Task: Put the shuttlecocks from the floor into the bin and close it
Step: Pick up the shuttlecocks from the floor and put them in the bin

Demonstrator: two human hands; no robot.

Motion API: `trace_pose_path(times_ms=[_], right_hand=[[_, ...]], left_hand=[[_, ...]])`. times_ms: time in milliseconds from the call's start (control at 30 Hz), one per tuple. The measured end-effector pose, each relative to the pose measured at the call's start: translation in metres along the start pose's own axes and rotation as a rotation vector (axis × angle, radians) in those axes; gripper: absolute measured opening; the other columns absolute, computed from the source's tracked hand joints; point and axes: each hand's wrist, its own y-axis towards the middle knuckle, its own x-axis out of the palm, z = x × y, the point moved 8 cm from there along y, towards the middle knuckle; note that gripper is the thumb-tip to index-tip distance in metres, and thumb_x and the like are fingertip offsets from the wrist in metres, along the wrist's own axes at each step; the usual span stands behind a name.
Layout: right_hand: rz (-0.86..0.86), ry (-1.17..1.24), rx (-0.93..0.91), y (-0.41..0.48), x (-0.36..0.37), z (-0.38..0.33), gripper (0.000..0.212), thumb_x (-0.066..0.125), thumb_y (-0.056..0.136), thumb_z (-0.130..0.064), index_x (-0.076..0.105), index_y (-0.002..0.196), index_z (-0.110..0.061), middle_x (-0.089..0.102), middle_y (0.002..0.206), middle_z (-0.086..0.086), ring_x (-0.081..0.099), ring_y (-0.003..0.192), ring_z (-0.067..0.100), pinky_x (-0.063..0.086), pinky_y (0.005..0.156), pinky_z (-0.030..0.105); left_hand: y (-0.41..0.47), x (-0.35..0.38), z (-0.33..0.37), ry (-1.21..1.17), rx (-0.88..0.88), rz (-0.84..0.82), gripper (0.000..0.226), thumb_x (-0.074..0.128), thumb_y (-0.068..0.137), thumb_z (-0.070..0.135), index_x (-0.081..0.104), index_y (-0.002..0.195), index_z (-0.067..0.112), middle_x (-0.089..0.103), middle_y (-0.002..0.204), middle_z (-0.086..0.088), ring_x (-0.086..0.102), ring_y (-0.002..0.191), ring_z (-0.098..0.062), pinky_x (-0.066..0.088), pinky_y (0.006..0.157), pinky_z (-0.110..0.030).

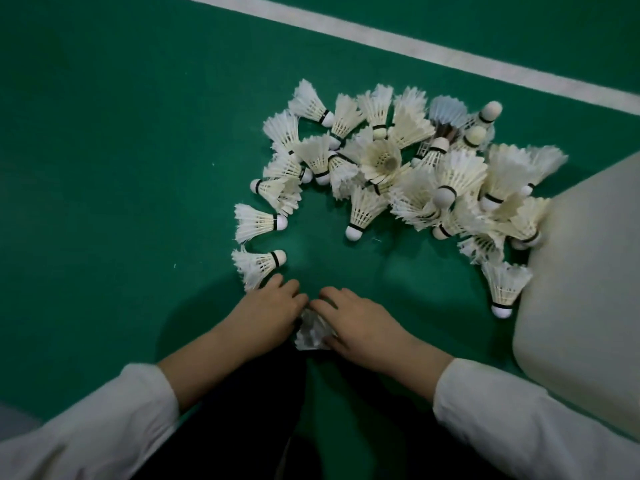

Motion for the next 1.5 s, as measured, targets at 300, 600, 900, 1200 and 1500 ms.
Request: trace_pose_path(times_ms=[300,600,900,1200,1500], right_hand=[[-0.008,-0.083,-0.06,0.001,0.011,-0.007,0.06,0.047,0.088,-0.009,0.024,0.142,-0.017,0.029,0.145,0.015,0.044,0.118,0.032,0.045,0.087,0.04],[0.078,-0.357,-0.249,0.002,0.004,-0.012,0.023,0.069,0.06,-0.028,0.057,0.079,-0.023,0.063,0.078,-0.005,0.056,0.072,0.015,0.042,0.046,0.02],[0.316,-0.233,0.175,-0.005,-0.053,0.066,0.027,0.081,0.055,-0.003,0.062,0.068,-0.017,0.062,0.07,-0.002,0.054,0.062,0.021,0.042,0.042,0.027],[0.373,0.116,0.288,-0.017,-0.054,0.079,0.019,0.047,0.093,-0.022,0.058,0.106,-0.013,0.061,0.108,0.005,0.059,0.093,0.031,0.048,0.071,0.04],[0.637,0.146,0.242,-0.075,-0.144,0.072,0.013,0.056,0.09,-0.012,0.064,0.099,-0.007,0.068,0.096,0.008,0.062,0.089,0.025,0.041,0.073,0.027]], left_hand=[[-0.024,-0.04,-0.031,-0.242,-0.158,0.284,0.007,0.065,0.078,0.002,0.061,0.083,0.006,0.061,0.08,-0.009,0.059,0.07,-0.028,0.047,0.061,-0.029],[-0.058,-0.043,-0.066,-0.492,-0.484,0.424,0.005,0.058,0.087,0.007,0.062,0.09,0.009,0.053,0.09,0.0,0.053,0.078,-0.02,0.036,0.068,-0.025],[-0.061,0.002,-0.078,-0.942,-0.77,0.335,0.01,0.063,0.086,0.018,0.064,0.083,0.027,0.041,0.118,0.004,0.039,0.111,-0.009,0.026,0.094,-0.022],[-0.041,-0.008,-0.069,-1.084,-0.667,0.437,0.015,0.06,0.087,0.015,0.071,0.087,0.024,0.07,0.084,0.007,0.063,0.075,-0.005,0.049,0.068,-0.025],[-0.003,-0.107,-0.015,-0.817,-0.392,0.543,0.009,0.063,0.086,0.018,0.07,0.092,0.017,0.07,0.088,0.007,0.063,0.08,-0.006,0.049,0.076,-0.018]])
